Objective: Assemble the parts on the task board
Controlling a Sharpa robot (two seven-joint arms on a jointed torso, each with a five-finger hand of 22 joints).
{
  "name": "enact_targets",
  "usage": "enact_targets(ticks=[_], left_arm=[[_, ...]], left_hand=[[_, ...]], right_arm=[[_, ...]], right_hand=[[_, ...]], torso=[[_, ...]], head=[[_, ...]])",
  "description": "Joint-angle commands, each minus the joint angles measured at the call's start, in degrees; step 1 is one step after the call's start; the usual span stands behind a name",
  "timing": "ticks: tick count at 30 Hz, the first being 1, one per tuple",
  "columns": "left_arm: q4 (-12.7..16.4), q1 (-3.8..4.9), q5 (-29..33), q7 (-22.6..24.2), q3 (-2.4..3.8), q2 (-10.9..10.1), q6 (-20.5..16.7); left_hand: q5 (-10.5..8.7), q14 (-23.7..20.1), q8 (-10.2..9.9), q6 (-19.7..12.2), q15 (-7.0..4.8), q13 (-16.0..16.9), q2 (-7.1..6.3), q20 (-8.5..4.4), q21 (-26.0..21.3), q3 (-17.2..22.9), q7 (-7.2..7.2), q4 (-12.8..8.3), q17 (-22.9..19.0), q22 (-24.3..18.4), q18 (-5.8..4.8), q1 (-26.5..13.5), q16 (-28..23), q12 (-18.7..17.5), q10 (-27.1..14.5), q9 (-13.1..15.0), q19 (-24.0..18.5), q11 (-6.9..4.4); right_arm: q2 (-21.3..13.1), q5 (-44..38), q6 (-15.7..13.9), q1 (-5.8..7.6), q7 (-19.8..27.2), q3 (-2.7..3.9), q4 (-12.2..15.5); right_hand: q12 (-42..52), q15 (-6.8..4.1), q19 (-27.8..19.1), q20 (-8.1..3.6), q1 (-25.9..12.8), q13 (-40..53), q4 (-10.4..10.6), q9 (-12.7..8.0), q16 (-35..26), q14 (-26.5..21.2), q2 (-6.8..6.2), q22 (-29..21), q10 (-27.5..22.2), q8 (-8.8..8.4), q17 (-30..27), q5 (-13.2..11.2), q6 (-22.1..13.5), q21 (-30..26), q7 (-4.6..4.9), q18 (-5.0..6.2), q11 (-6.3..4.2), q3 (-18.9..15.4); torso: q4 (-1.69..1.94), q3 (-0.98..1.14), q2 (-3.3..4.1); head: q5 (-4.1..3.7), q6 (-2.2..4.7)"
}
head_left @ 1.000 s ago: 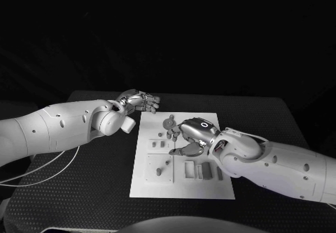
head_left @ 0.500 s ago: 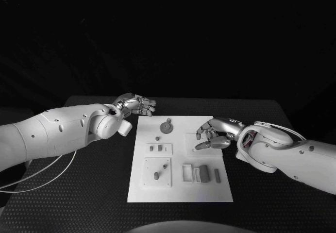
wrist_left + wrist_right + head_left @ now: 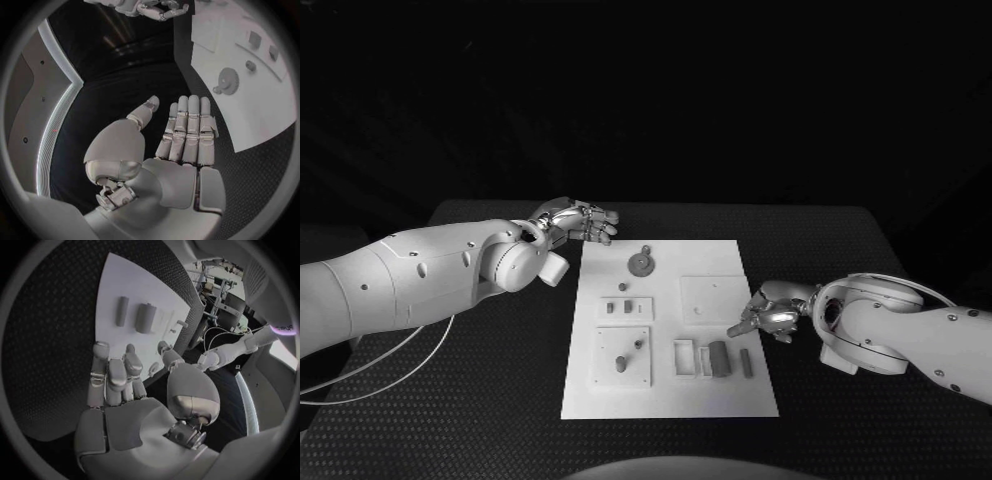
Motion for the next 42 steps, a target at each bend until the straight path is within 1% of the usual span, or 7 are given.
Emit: enact_targets(ticks=[1,4,10,16,27,35,42], left_arm=[[0.19,-0.06,-0.12,1.16,0.04,0.14,0.94],[0.26,-0.10,-0.12,1.22,0.04,0.19,1.02],[0.39,-0.10,-0.12,1.25,0.04,0.14,1.23],[0.47,-0.10,-0.12,1.26,0.04,-0.03,1.32],[0.67,-0.10,-0.11,1.20,0.04,-0.22,1.34],[0.65,-0.10,-0.11,1.04,0.04,-0.36,1.36],[0.70,-0.10,-0.11,0.96,0.04,-0.36,1.45]], left_hand=[[0.33,0.44,-0.32,-0.17,0.12,-0.09,-0.19,-0.10,-0.08,-0.16,0.58,0.09,0.09,-0.08,-0.28,-0.35,-0.21,-0.19,0.27,-0.14,0.35,0.27],[0.33,0.40,-0.46,-0.33,0.14,-0.17,-0.42,-0.09,-0.11,-0.25,0.73,0.24,0.09,-0.13,-0.30,-0.64,-0.28,-0.37,0.21,-0.23,0.31,0.36],[0.32,0.13,-0.84,-0.85,0.27,-0.43,-1.43,0.00,-0.21,-0.63,1.16,0.76,0.02,-0.32,-0.36,-1.69,-0.65,-0.98,-0.15,-0.46,-0.02,0.62],[0.29,-0.12,-1.04,-1.15,0.40,-0.59,-1.88,0.11,-0.25,-0.80,1.33,1.26,-0.08,-0.50,-0.38,-2.47,-0.99,-1.35,-0.30,-0.59,-0.34,0.75],[0.29,-0.13,-1.04,-1.15,0.42,-0.62,-1.94,0.13,-0.24,-0.80,1.32,1.37,-0.09,-0.54,-0.36,-2.61,-1.05,-1.42,-0.28,-0.60,-0.39,0.76],[0.28,-0.13,-1.03,-1.13,0.42,-0.63,-1.93,0.12,-0.23,-0.76,1.32,1.38,-0.09,-0.55,-0.34,-2.59,-1.07,-1.45,-0.26,-0.60,-0.41,0.75],[0.26,-0.12,-1.03,-1.13,0.42,-0.64,-1.92,0.12,-0.22,-0.73,1.34,1.37,-0.09,-0.57,-0.33,-2.55,-1.08,-1.48,-0.25,-0.60,-0.42,0.75]], right_arm=[[0.20,5.07,2.42,-0.68,-7.46,-0.15,0.29],[0.59,5.03,1.64,-1.18,-7.91,-0.26,0.34],[2.00,5.39,-0.20,-2.37,-7.53,-0.51,0.04],[2.80,6.12,-0.25,-2.84,-7.06,-0.54,0.25],[4.77,4.99,0.23,-3.28,-7.07,-0.81,-0.65],[5.03,0.26,-1.82,-3.82,-7.15,-0.91,-0.67],[5.03,-5.68,-2.22,-3.82,-7.29,-0.91,-0.39]], right_hand=[[0.21,0.02,-0.08,-0.39,-1.14,0.10,0.21,-0.04,0.27,0.28,-0.36,0.63,-3.42,-0.54,0.10,-0.04,-0.15,0.23,0.49,1.19,-0.32,-0.02],[0.27,0.07,-0.22,-0.51,-2.12,0.14,0.32,-0.13,0.35,0.21,-1.04,0.73,-3.56,-0.77,0.18,-0.04,-0.21,0.28,0.53,1.19,-0.27,-0.12],[0.31,0.14,-0.36,-0.69,-3.59,0.13,0.64,-0.38,0.41,0.09,-1.96,0.83,-3.74,-1.31,0.18,-0.04,-0.51,0.36,0.63,1.19,-0.19,0.07],[0.48,0.23,-0.40,-0.88,-4.67,0.18,1.00,-0.68,0.49,0.09,-2.58,0.88,-3.72,-1.80,0.26,-0.04,-0.57,0.46,0.71,1.19,-0.10,0.79],[0.48,0.33,-0.41,-1.03,-4.80,0.07,0.88,-1.00,0.56,0.06,-2.63,0.95,-3.87,-2.30,0.20,-0.04,-0.52,0.63,0.81,1.19,-0.01,2.10],[0.79,0.36,-0.48,-0.93,-2.98,0.10,-1.85,-1.12,0.64,0.09,-1.81,1.06,-3.64,-2.43,0.14,-0.04,0.36,1.03,0.78,1.12,-0.01,3.45],[0.92,0.17,-0.44,-0.80,-1.11,-0.09,-5.87,-0.98,0.63,0.13,-1.81,1.02,-3.34,-2.35,-0.07,-0.04,1.40,1.39,0.54,1.14,-0.22,3.83]], torso=[[-0.04,-0.06,0.03],[0.01,-0.02,0.04],[0.09,-0.10,0.08],[0.09,-0.07,0.08],[0.10,-0.08,0.08],[0.05,-0.08,0.04],[0.07,-0.08,0.04]], head=[[-0.04,-0.08],[-0.07,-0.12],[-0.17,-0.17],[-0.06,-0.57],[0.10,-1.14],[0.13,-1.07],[0.12,-1.31]])
